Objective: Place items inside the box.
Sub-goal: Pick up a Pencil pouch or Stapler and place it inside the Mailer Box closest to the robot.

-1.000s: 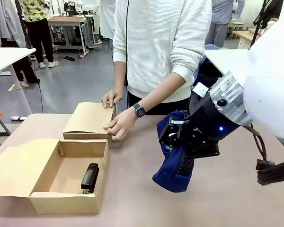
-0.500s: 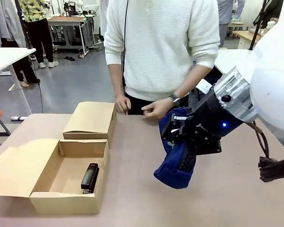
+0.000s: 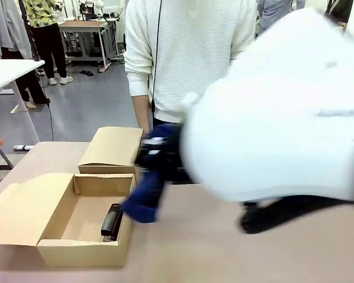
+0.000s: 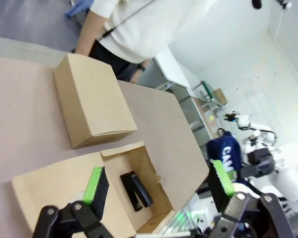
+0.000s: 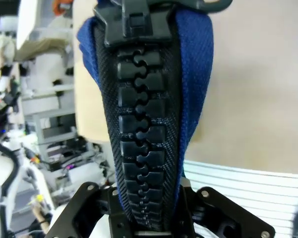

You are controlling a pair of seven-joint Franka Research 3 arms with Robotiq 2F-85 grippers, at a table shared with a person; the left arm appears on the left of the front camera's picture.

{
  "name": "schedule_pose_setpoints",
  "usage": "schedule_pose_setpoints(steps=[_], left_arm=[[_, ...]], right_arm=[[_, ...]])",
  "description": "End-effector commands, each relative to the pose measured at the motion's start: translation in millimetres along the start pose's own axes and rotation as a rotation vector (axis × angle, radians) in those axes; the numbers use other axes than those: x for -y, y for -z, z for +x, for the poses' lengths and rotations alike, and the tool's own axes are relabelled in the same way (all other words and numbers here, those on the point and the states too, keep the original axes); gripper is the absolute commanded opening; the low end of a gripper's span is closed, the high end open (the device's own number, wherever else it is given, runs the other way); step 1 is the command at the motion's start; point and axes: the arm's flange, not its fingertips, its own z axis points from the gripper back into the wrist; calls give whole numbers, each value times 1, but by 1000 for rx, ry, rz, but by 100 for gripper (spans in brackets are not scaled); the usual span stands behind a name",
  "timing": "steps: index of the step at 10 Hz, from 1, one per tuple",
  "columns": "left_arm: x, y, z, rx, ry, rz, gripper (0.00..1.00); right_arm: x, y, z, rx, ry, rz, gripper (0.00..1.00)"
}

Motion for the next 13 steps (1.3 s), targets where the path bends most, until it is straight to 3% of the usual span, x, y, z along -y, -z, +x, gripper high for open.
schedule_pose_setpoints(steps=[1,3,4,5,6,7,8,13], left_arm=[[1,0,0,19,17,-15,100],[1,0,0,19,17,-15,100],[1,0,0,19,17,-15,100],[1,0,0,19,17,-15,100],[1,0,0,19,17,-15,100],[1,0,0,19,17,-15,100],[1,0,0,19,17,-15,100],[1,0,0,19,17,-15,100]], right_arm=[[-71,94,17,-3,1,-41,7],[-103,157,-6,-79,-59,-92,7],[-53,73,-7,-47,-12,26,7],[-53,73,-7,-47,-12,26,7],[-59,111,-6,-105,-27,3,7],[-72,113,-15,-86,-69,-112,7],[-85,131,-13,-110,-107,-152,7],[-107,192,6,-130,-115,-235,7]])
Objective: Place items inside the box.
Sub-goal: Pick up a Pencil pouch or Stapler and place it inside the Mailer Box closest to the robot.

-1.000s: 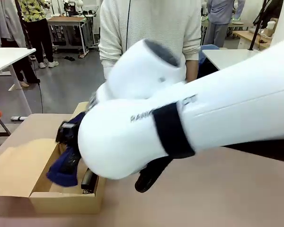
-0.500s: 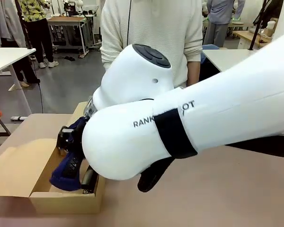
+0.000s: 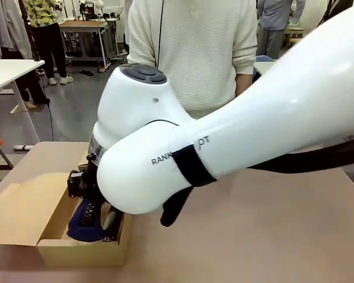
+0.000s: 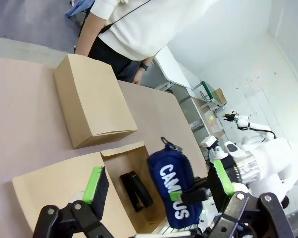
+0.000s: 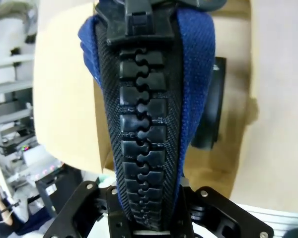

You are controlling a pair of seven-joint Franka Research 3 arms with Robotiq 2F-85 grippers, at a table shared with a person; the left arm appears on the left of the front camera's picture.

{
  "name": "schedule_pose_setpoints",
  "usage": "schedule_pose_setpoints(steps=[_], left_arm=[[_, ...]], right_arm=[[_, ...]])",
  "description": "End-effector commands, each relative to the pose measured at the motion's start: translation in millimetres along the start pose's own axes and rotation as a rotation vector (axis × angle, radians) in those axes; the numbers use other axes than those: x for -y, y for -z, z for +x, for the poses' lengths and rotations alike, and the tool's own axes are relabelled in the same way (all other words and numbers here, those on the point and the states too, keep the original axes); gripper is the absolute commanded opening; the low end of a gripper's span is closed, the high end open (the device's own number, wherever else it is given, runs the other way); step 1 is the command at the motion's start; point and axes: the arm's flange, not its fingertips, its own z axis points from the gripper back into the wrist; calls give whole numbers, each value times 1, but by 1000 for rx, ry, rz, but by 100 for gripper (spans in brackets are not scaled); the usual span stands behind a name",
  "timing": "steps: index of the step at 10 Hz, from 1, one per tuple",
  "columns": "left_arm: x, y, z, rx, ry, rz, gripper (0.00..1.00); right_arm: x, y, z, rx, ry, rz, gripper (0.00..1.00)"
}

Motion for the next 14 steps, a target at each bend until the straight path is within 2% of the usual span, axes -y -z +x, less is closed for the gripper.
schedule_pose_setpoints(steps=[1,6,12,13,14], left_arm=[[1,0,-1,19,17,-16,100],[1,0,-1,19,17,-16,100],[1,0,-1,19,17,-16,100],[1,0,-1,19,17,-16,100],[1,0,-1,19,17,-16,100]], right_arm=[[-38,29,12,-8,47,-40,7],[-26,79,15,-50,74,-150,7],[-16,88,19,-73,104,-155,7],[-15,88,19,-69,102,-150,66],[-13,88,19,-68,107,-145,66]])
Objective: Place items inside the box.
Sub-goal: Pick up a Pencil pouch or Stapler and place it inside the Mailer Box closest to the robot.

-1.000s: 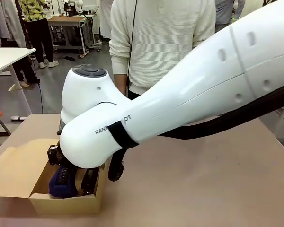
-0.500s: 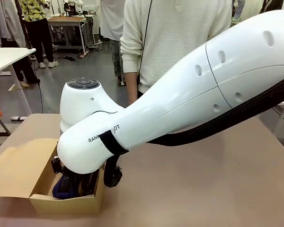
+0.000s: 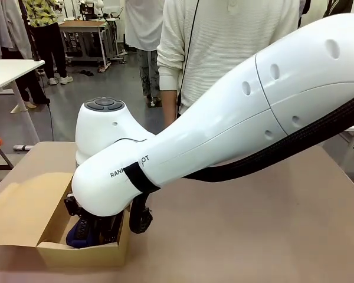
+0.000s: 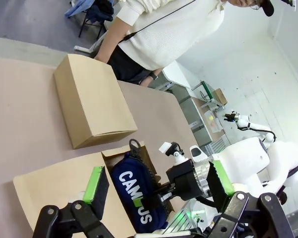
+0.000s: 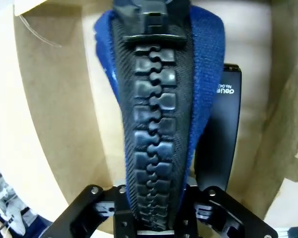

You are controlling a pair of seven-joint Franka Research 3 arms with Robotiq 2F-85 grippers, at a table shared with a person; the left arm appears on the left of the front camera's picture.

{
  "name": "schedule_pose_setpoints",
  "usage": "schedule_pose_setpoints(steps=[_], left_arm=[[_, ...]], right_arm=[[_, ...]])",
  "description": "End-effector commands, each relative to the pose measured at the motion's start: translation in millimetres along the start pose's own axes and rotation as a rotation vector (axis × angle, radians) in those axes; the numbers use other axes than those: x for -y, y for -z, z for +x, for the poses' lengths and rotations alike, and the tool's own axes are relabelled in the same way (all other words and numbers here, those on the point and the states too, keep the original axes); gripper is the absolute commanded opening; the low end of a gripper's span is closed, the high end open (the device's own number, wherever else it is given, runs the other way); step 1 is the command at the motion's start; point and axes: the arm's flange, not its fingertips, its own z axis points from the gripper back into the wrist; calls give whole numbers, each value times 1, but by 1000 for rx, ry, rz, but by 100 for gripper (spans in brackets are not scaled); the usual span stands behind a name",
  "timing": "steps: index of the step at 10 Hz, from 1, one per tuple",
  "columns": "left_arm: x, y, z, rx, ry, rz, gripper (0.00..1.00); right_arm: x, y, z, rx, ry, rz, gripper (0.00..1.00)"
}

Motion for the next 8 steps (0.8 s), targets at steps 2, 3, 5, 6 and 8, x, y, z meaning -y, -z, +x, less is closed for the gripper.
schedule_pose_setpoints(steps=[2,3,5,6,8], left_arm=[[1,0,-1,19,17,-15,100],[1,0,-1,19,17,-15,100],[1,0,-1,19,17,-15,100],[1,0,-1,19,17,-15,100],[1,0,-1,19,17,-15,100]], right_arm=[[-1,1,-3,8,19,-4,70],[0,0,-3,8,16,-2,100],[0,-1,-4,13,10,7,100],[1,-1,-4,13,10,8,100],[0,-6,-6,27,-3,22,100]])
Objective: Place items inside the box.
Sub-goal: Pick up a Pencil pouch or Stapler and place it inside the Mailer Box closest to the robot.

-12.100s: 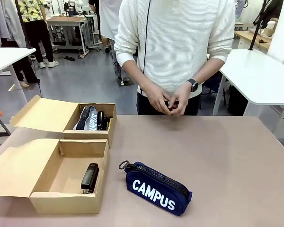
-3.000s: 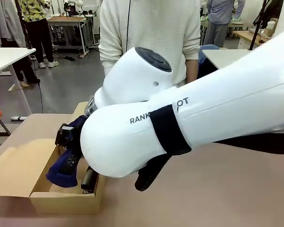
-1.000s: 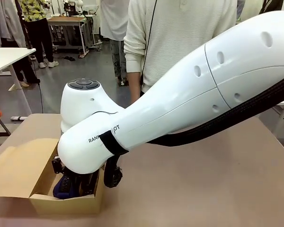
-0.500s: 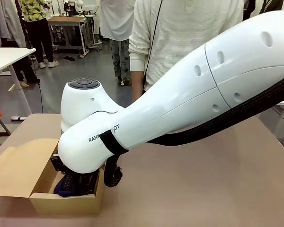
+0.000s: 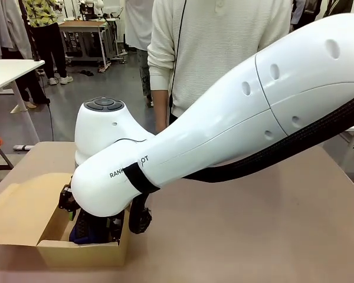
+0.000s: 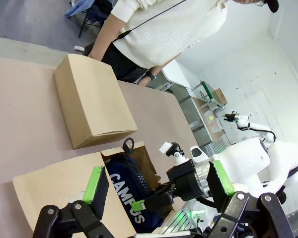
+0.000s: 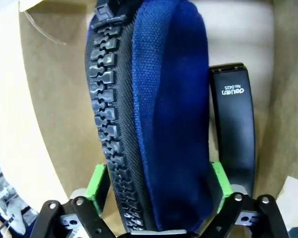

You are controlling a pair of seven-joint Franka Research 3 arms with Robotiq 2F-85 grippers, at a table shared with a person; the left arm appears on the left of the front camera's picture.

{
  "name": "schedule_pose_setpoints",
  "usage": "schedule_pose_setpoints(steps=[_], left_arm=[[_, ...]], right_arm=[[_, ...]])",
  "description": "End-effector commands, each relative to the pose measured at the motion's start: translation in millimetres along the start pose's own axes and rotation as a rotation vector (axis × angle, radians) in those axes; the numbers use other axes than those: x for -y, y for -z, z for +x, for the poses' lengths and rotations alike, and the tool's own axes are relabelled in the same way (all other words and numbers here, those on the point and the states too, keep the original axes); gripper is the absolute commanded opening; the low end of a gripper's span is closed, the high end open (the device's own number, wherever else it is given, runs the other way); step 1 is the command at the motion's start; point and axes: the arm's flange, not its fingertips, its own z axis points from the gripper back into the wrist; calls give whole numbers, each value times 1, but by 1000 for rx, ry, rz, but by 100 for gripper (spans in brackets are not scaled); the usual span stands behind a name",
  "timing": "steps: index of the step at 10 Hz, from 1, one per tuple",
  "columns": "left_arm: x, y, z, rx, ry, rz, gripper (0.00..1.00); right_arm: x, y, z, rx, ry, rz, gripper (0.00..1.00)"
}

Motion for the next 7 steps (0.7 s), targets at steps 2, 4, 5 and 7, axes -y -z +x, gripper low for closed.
schedule_pose_setpoints(steps=[2,4,5,7], left_arm=[[1,0,-1,19,17,-15,100],[1,0,-1,19,17,-15,100],[1,0,-1,19,17,-15,100],[1,0,-1,19,17,-15,100]], right_arm=[[6,-26,-6,24,-36,62,100],[38,-90,-12,4,-73,166,100],[76,-130,-16,-16,-79,199,100],[158,-188,-27,-63,-96,286,100]])
